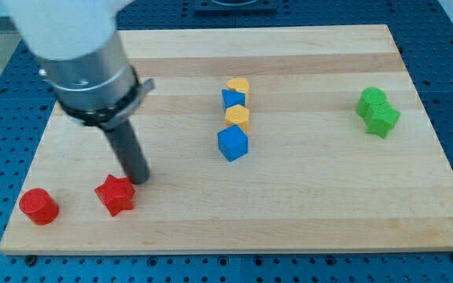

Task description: Push the red star to the right side of the red circle

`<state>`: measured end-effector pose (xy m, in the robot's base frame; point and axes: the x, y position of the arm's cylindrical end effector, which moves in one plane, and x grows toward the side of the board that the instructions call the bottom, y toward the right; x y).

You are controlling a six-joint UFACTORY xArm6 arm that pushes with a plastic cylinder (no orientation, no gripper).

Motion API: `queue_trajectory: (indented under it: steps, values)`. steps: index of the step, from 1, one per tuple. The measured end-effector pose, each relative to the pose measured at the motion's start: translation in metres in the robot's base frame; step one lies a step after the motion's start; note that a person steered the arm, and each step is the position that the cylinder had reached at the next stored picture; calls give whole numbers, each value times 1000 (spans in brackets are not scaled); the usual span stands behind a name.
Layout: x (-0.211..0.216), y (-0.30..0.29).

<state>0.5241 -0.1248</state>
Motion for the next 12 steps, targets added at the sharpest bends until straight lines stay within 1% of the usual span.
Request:
queue_trajectory:
  steps: [1,2,3,4,5,6,7,10,11,12]
  values:
    - [3,25]
    - [11,24]
    - [20,7]
    - [25,-23]
    - [26,-57]
    - [26,-78]
    - [26,-81]
    - [26,-84]
    - [26,-65]
    - [29,-19]
